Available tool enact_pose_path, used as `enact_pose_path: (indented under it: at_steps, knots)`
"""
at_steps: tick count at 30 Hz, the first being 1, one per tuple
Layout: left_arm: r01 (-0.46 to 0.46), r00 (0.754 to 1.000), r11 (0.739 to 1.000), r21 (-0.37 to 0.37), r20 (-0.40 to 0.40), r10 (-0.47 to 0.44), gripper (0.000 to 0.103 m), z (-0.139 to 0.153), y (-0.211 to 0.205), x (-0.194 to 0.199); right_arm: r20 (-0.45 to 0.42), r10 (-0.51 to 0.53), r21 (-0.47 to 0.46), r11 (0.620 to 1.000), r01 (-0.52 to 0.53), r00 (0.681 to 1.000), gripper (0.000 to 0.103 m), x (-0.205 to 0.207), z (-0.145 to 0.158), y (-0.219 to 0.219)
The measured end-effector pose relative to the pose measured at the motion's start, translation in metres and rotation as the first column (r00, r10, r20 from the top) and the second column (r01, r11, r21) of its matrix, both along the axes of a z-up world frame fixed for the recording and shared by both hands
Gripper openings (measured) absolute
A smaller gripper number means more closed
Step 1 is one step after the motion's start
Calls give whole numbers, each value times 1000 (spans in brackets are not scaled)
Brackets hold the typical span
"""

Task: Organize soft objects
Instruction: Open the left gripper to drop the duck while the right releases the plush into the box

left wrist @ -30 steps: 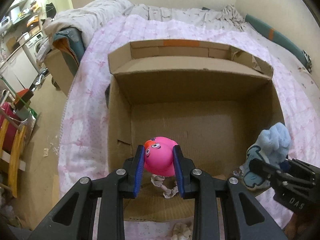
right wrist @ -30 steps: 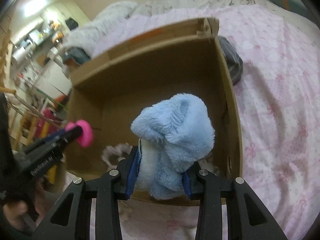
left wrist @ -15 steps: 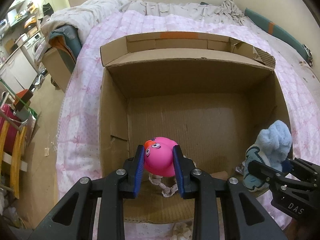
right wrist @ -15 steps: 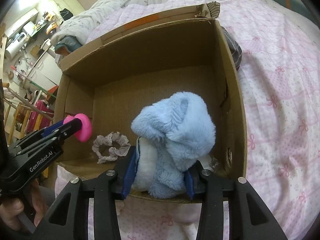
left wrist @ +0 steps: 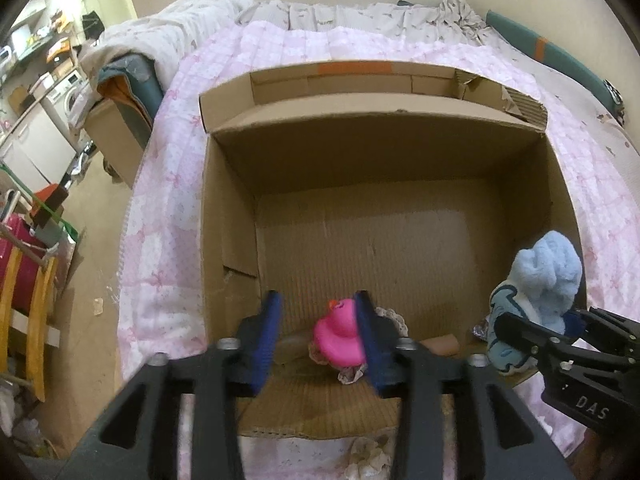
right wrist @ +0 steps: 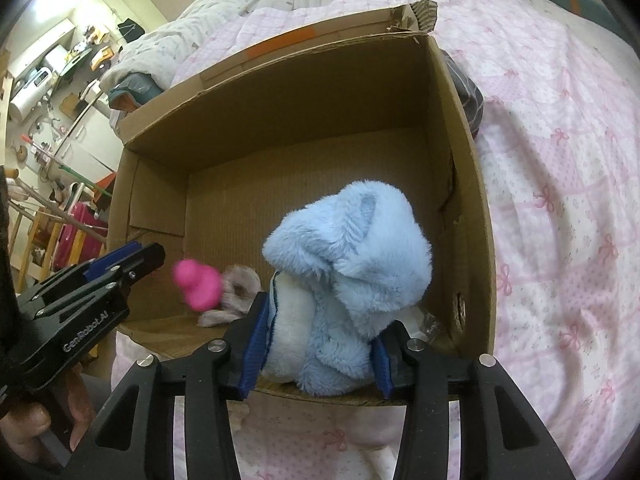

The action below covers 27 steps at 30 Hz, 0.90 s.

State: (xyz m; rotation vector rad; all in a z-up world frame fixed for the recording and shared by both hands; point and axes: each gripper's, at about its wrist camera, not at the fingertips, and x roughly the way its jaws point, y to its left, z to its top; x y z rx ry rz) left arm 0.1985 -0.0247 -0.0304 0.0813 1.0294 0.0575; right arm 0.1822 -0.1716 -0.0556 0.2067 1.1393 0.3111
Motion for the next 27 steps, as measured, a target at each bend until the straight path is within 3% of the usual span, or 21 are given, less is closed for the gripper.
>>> enact_pose_path:
  at_steps: [2,10,15,27]
  knots:
    - [-4,1000,1000,7,18,4,61,4,0,-1,1,2,-3,1000,-2,1000,47,0,0,0]
    - [1,1000,1000,-18,22,-1,62,10,1,-4,4,-4,10,1000,4,1000,49,0,0,-1]
    - [-9,999,1000,-21,34,10,63,14,3,-8,-4,-18,31,999,18,1000,74,-1,0,-3]
    - [-24,998,999,-34,55,26,63,30,16,-26,38,-75,62,995,72,997,83,-10,14,-14]
